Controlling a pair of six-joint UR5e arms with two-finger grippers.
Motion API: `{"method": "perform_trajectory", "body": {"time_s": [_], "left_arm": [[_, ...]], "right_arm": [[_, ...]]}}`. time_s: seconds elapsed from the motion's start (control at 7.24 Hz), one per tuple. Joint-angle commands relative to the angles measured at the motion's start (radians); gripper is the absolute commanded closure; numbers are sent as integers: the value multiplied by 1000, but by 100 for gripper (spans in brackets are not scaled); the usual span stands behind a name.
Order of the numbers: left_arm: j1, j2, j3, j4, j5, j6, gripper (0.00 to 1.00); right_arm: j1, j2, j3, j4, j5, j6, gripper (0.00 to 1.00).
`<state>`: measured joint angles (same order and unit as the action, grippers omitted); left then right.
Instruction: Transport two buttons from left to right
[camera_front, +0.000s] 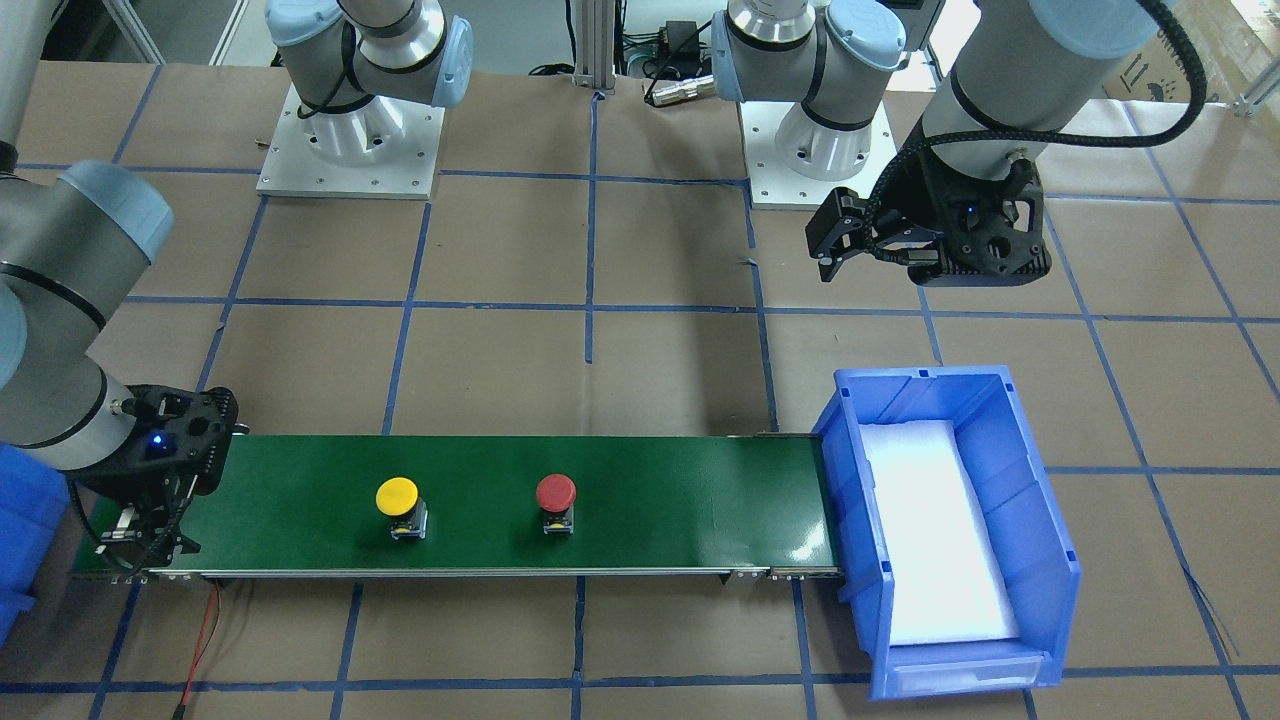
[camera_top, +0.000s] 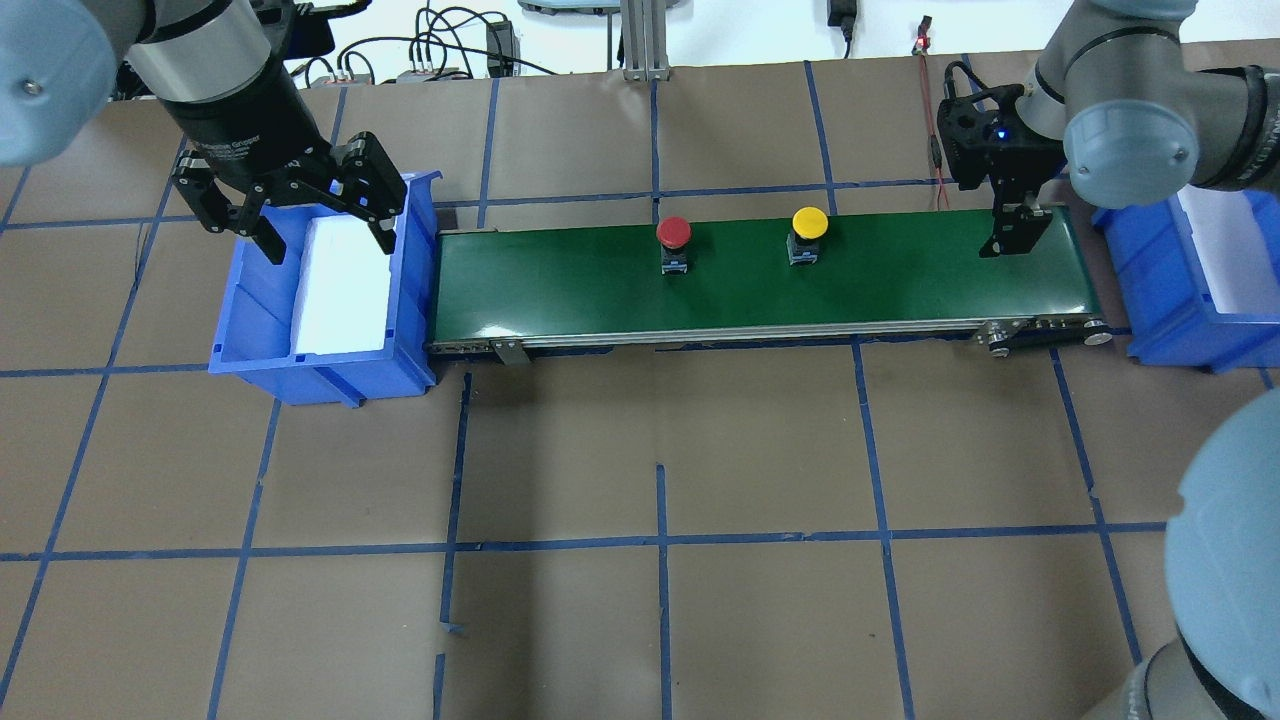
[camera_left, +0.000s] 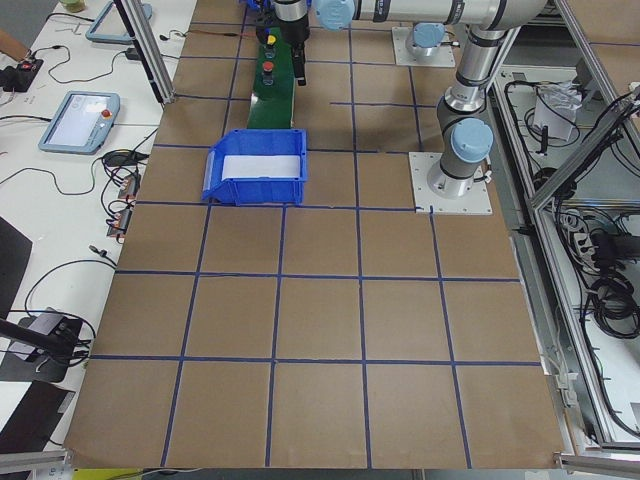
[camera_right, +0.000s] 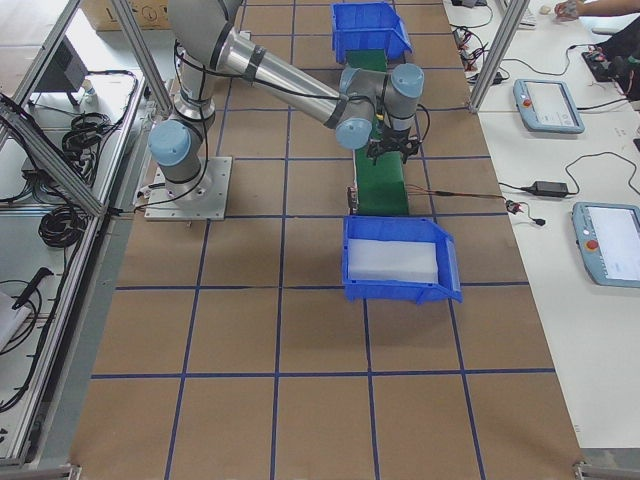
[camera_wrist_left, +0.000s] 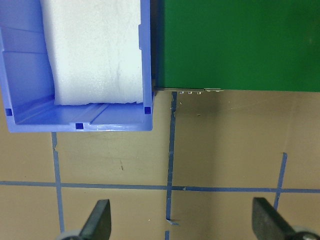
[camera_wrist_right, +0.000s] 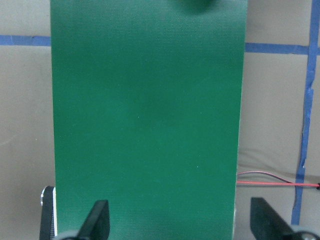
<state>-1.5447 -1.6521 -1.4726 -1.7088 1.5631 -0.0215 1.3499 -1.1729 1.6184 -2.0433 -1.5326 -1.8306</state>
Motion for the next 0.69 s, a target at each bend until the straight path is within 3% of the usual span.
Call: {"method": "perform_trajectory", "body": {"time_s": [0.0, 0.55], "left_arm": [[0, -2, 0, 0, -2, -2, 0], [0, -2, 0, 2, -2, -2, 0]], "right_arm": [[0, 1, -2, 0, 0, 1, 0], [0, -4, -2, 0, 0, 7, 0]]}}
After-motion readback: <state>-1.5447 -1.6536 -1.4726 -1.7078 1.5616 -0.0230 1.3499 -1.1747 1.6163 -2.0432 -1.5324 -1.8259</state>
